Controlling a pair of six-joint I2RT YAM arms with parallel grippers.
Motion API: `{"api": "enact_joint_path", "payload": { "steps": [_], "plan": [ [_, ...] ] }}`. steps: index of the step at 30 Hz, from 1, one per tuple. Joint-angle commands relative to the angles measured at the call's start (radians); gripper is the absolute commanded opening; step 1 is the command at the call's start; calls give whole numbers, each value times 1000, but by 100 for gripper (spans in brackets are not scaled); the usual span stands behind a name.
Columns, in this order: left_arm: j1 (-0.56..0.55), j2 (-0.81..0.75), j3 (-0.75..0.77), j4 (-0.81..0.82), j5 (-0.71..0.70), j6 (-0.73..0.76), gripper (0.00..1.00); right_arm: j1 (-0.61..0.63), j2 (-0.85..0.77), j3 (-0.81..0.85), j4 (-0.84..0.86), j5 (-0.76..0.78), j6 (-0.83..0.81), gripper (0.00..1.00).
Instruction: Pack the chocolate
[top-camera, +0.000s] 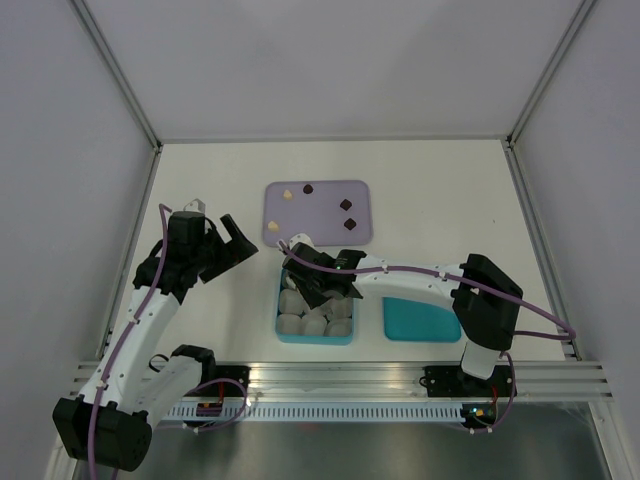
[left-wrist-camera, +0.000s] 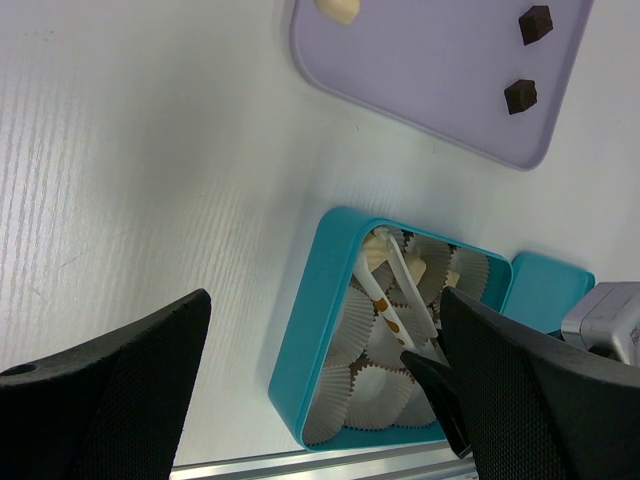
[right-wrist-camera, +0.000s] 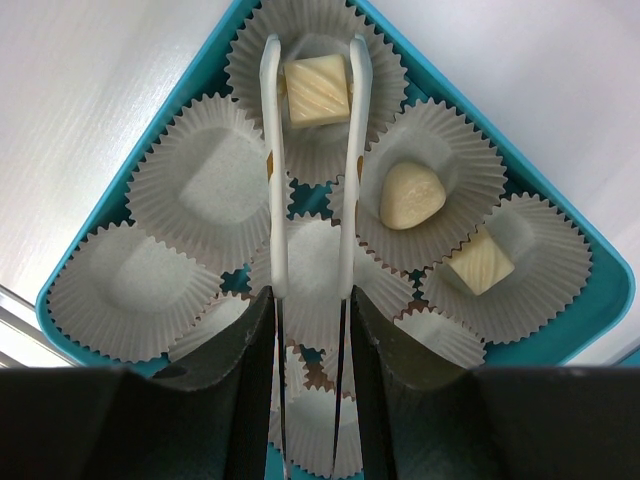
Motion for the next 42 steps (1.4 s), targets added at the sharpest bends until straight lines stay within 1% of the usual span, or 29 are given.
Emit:
{"api": "enact_joint_path", "payload": {
  "steps": [1, 20, 23, 42],
  "plan": [
    [-4, -18, 4, -9, -14, 25, 99, 5, 15, 38, 5, 23, 24, 29],
    [-4, -20, 8, -10, -19, 25, 100, 5, 7, 40, -5, 35, 38, 37],
    [-4, -18, 8, -10, -19, 25, 100, 5, 7, 40, -7, 34, 38, 40],
    [-4, -17, 7, -10, -11, 27, 100, 7, 2, 47, -12, 32, 44, 44]
  ]
}}
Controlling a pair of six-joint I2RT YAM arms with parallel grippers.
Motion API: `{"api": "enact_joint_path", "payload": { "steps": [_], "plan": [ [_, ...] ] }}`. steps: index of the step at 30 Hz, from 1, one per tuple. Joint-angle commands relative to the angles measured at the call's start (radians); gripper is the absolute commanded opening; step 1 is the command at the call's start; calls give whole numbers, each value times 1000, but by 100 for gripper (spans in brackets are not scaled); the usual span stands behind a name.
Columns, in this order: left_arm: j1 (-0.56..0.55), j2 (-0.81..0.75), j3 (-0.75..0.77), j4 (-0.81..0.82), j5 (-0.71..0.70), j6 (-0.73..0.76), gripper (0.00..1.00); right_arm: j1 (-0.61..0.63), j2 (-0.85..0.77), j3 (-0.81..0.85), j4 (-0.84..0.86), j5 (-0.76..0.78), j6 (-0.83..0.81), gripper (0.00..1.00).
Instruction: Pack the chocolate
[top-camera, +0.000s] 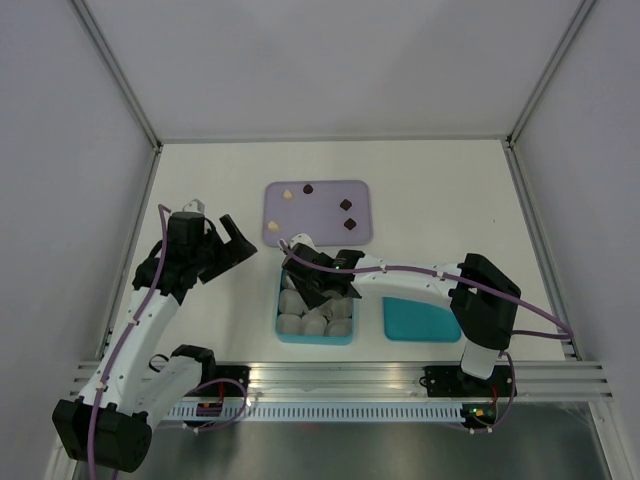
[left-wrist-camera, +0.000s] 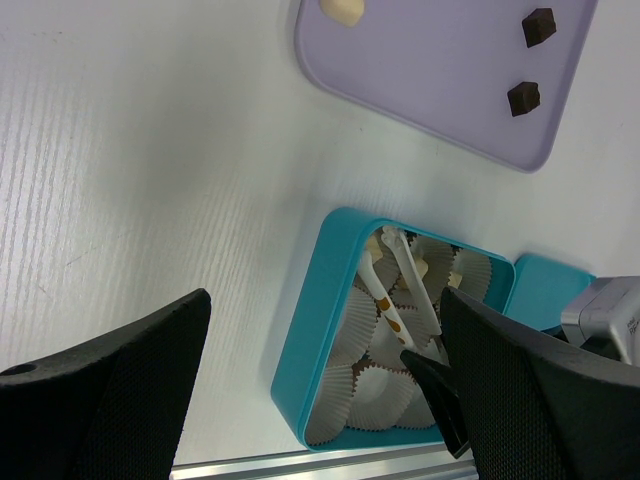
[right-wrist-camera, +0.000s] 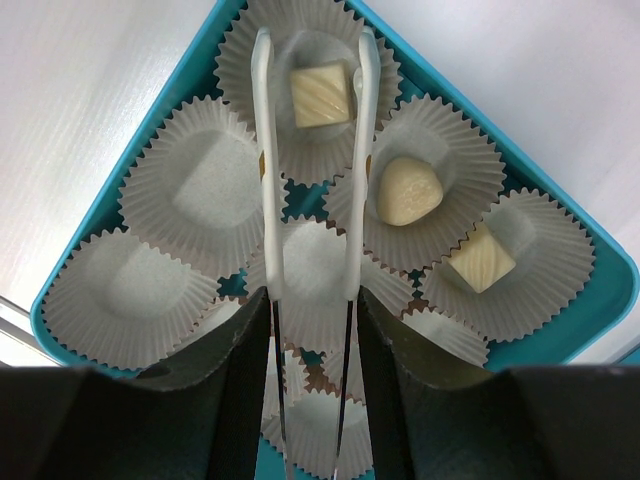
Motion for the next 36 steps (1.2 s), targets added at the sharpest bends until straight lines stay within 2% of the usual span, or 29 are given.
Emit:
{"api": "enact_joint_path", "payload": {
  "steps": [1, 17, 22, 29, 36],
  "plan": [
    [-4, -10, 7, -5, -2, 27, 100, 5, -16, 42, -3, 21, 15, 44],
    [-4, -5, 5, -4, -5, 25, 100, 7, -192, -8, -12, -31, -25, 41],
    [-4, -10, 7, -5, -22, 22, 100, -1, -234, 49, -56, 9, -57, 42],
    [-4, 8, 13, -7, -46, 13, 100, -171, -196, 144, -76, -60, -140, 41],
    [-4, 60, 54, -5, -65, -1, 100, -282, -21, 336, -83, -128, -264, 41]
  ]
}}
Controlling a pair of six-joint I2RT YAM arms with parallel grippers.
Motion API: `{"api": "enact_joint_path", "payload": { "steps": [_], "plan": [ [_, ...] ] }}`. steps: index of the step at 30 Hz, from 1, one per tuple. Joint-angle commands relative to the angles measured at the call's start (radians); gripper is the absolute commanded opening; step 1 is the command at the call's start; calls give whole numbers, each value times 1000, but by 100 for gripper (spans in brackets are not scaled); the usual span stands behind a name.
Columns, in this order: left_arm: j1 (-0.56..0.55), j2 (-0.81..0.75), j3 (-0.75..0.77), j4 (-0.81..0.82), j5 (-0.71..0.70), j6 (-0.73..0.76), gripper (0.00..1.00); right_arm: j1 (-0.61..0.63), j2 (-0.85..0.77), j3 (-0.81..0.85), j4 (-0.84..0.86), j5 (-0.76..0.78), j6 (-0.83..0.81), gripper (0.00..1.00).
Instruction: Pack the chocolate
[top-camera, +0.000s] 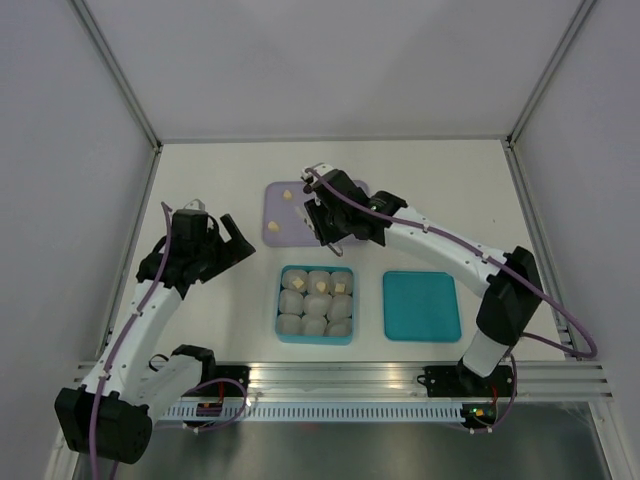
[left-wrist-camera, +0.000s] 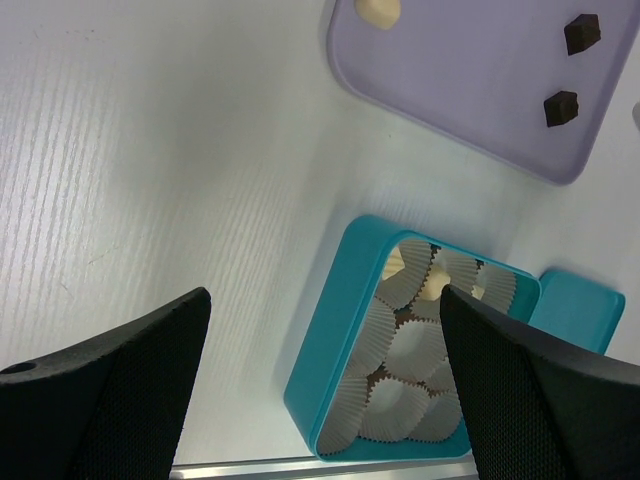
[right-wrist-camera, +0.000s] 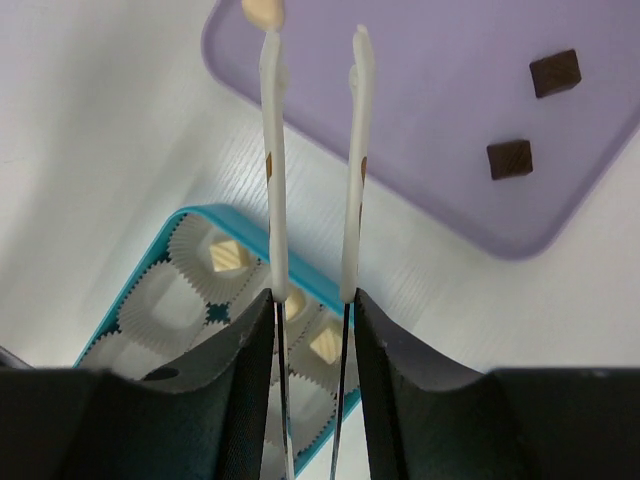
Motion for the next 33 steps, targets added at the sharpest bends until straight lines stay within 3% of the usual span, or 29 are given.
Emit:
{"api": "enact_joint_path", "payload": {
  "steps": [1, 17, 33],
  "plan": [
    [-4, 31, 55, -2, -21, -1, 100, -45, 101, 128, -13, -58, -104, 41],
    [-3, 113, 109, -1, -69, -5, 100, -147, 645, 653, -22, -69, -203, 40],
    [-3, 155, 112, 7, -90, 4, 100, -160, 756, 693, 74, -105, -213, 42]
  ]
}}
